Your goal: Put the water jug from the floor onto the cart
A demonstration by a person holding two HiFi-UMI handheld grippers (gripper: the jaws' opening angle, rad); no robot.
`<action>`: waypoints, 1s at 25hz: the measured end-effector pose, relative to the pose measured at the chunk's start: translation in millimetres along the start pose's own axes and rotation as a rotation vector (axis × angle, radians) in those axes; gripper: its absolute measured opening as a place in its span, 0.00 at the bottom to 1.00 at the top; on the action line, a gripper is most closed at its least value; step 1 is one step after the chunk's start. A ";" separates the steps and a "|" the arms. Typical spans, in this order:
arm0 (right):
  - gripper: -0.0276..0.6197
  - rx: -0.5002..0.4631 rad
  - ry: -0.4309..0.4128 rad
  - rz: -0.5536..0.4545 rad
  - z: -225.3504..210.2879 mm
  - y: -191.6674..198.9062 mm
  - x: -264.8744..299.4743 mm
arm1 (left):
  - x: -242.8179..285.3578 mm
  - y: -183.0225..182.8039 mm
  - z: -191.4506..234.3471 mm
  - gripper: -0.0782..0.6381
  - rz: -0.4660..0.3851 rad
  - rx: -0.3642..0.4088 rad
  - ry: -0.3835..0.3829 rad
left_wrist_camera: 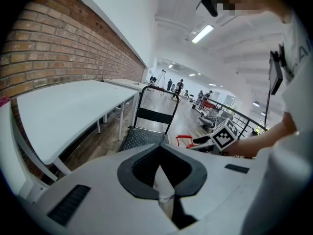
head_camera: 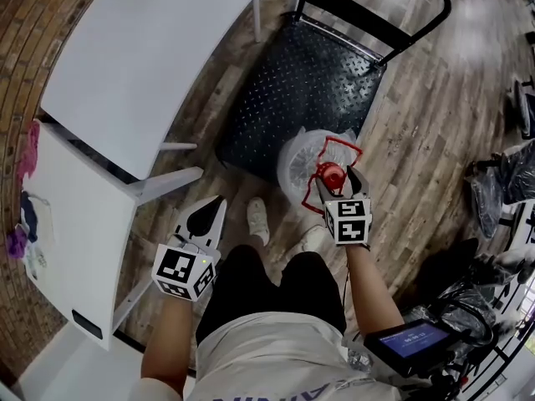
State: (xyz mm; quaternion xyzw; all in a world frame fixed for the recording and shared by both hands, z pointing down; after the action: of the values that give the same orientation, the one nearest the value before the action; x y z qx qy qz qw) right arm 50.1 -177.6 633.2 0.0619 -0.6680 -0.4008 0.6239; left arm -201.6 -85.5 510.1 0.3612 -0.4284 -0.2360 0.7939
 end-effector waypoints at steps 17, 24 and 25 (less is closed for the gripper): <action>0.53 0.058 0.133 -0.465 20.9 -135.3 -159.9 | 4.6 -17.9 -6.7 0.11 -0.024 0.080 0.175; 0.39 0.003 0.157 -0.540 29.4 -134.8 -211.8 | -8.0 -18.4 -24.7 0.11 -0.050 0.092 0.185; 0.35 -0.003 0.163 -0.555 29.3 -135.3 -220.1 | -10.3 -20.0 -29.2 0.11 -0.058 0.097 0.185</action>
State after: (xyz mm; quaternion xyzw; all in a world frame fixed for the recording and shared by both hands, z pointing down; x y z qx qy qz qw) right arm 14.8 -126.7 380.7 0.2733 -0.5726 -0.5511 0.5419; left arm -183.4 -80.3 478.4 0.4319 -0.3537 -0.2035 0.8043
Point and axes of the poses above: the fingertips, and each gripper's own axes: x forward along the fingers, z to its left, y out of its underside, the point moved 2 cm from there along -x, backward along the fingers, and after that the axes turned 7 degrees about y, right-handed, at the moved point
